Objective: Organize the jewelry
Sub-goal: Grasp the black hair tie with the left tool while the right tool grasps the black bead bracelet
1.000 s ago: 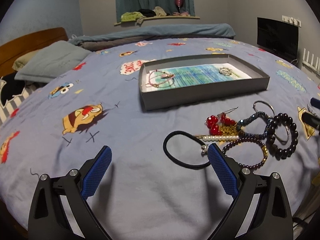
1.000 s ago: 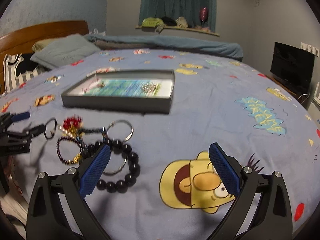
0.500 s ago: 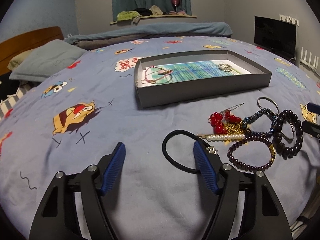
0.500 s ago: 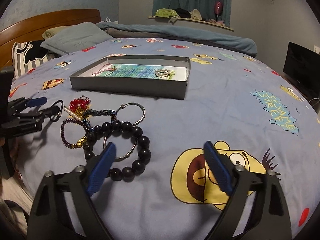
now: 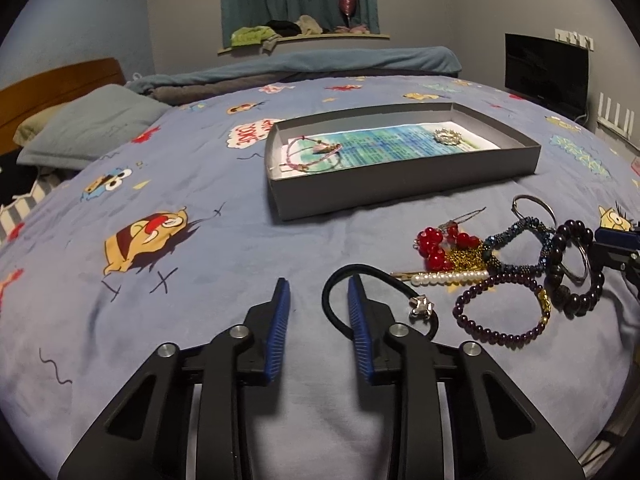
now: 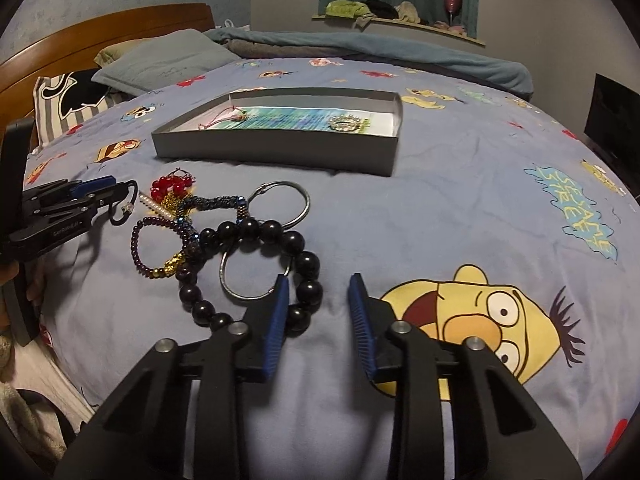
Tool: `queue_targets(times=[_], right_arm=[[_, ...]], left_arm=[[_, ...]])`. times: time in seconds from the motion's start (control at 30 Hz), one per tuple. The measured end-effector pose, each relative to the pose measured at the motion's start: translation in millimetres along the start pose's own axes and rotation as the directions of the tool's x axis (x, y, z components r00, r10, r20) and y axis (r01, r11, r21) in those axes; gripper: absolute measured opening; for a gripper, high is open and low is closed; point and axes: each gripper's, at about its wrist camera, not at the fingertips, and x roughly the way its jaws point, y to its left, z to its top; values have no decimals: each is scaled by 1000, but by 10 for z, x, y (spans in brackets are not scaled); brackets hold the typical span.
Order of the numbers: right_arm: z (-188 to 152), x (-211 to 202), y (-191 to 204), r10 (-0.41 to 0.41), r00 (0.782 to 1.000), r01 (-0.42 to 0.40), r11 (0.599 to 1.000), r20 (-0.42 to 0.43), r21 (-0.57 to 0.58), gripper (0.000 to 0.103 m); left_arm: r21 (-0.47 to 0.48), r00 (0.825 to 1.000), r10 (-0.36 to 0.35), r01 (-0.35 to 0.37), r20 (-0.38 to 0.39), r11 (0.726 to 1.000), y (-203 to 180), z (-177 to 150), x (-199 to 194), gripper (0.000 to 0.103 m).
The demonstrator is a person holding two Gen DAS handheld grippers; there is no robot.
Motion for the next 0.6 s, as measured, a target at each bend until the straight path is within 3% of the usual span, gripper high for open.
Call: queue_targets(times=[0.47,0.6], right_arm=[[34,183,-1,20,999,-19,1000,-41,17,27],[35,177,-2,26,999,-26,1000,-37,11,19]], left_arm=[[14,998,-15,16,-55,1000,-28,15,216,29],[19,999,-24,25,-49,999,-23,13,208,24]])
